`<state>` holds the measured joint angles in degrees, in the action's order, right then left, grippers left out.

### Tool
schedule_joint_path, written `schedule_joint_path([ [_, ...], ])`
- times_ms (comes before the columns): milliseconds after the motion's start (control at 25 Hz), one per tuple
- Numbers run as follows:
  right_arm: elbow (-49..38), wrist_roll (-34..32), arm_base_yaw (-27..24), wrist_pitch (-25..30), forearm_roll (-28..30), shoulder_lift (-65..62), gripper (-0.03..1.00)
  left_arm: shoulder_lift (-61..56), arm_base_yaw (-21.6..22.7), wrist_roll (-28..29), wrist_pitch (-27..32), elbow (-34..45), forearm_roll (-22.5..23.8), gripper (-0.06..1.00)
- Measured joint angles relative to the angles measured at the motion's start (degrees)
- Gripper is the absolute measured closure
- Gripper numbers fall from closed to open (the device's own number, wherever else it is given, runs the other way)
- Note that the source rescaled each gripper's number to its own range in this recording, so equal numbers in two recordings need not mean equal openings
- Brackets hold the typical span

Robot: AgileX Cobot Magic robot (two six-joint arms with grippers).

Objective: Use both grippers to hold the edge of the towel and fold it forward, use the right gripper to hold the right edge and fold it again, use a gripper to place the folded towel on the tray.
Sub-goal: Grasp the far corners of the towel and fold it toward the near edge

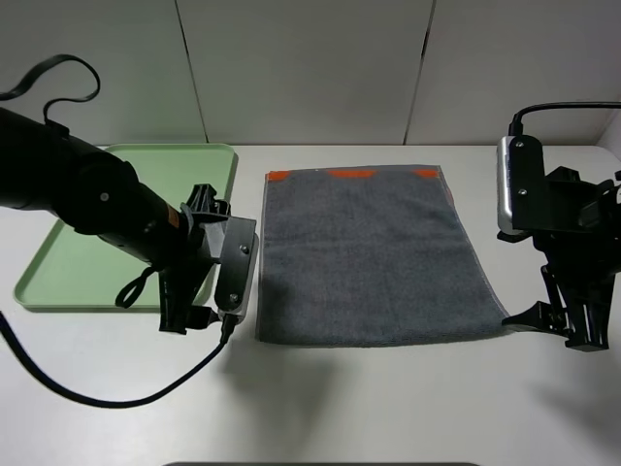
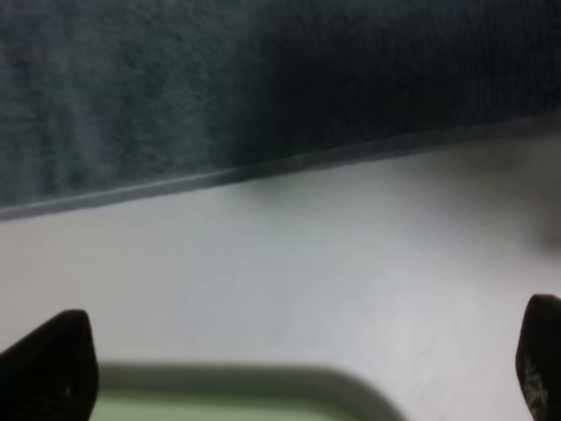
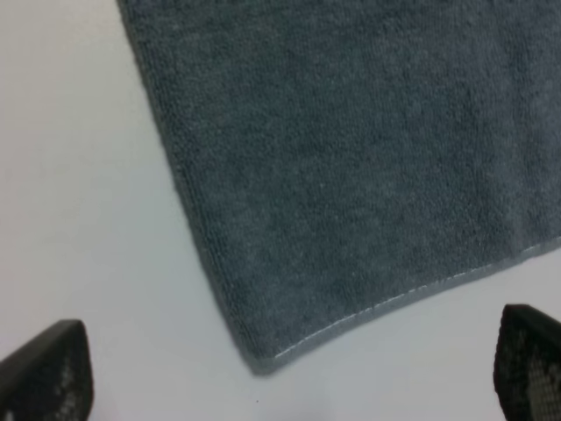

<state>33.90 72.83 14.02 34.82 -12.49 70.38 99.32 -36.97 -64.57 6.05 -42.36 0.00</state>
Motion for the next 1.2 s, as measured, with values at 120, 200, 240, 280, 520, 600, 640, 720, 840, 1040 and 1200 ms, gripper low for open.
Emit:
schedule_joint_path([
  [120,0.00,-0.05,0.00,0.00,0.00,0.00,-0.03,1.32,-2.60,-0.02,-0.24,0.00,0.00,0.00],
  [200,0.00,-0.05,0.00,0.00,0.00,0.00,-0.03,1.99,-5.11,-0.07,-0.45,0.00,0.00,0.00],
  [240,0.00,-0.11,0.00,0.00,0.00,0.00,-0.03,2.30,-6.09,-0.07,-0.70,0.00,0.00,0.00],
  [280,0.00,-0.24,0.00,0.00,0.00,0.00,-0.03,2.68,-7.16,-0.07,-0.89,-0.01,0.00,0.00],
  [520,0.00,-0.46,0.00,-0.07,0.00,0.00,-0.03,6.58,-9.45,-0.01,-2.99,-0.06,0.00,0.01],
  [600,0.00,-0.46,0.00,-0.07,0.00,0.00,-0.03,7.19,-9.45,0.11,-3.46,-0.06,0.00,0.01],
  [640,0.00,-0.46,0.00,-0.07,0.00,0.00,-0.03,7.25,-9.45,0.11,-3.78,-0.07,0.00,0.02],
  [720,0.00,-0.64,0.00,-0.07,0.00,0.00,-0.03,7.37,-9.45,0.11,-4.23,-0.07,-0.34,0.02],
  [840,0.00,-0.65,0.00,-0.07,0.00,0.00,-0.03,7.49,-9.45,0.11,-5.18,-0.07,-0.34,0.02],
  [1040,-0.23,0.21,0.00,-0.33,0.00,0.00,-0.03,7.62,-9.45,0.11,-6.05,-0.07,-0.34,0.02],
  [1200,-2.06,1.93,0.00,-1.49,0.00,0.00,-0.03,7.75,-9.45,0.11,-7.45,-0.07,-0.34,0.02],
])
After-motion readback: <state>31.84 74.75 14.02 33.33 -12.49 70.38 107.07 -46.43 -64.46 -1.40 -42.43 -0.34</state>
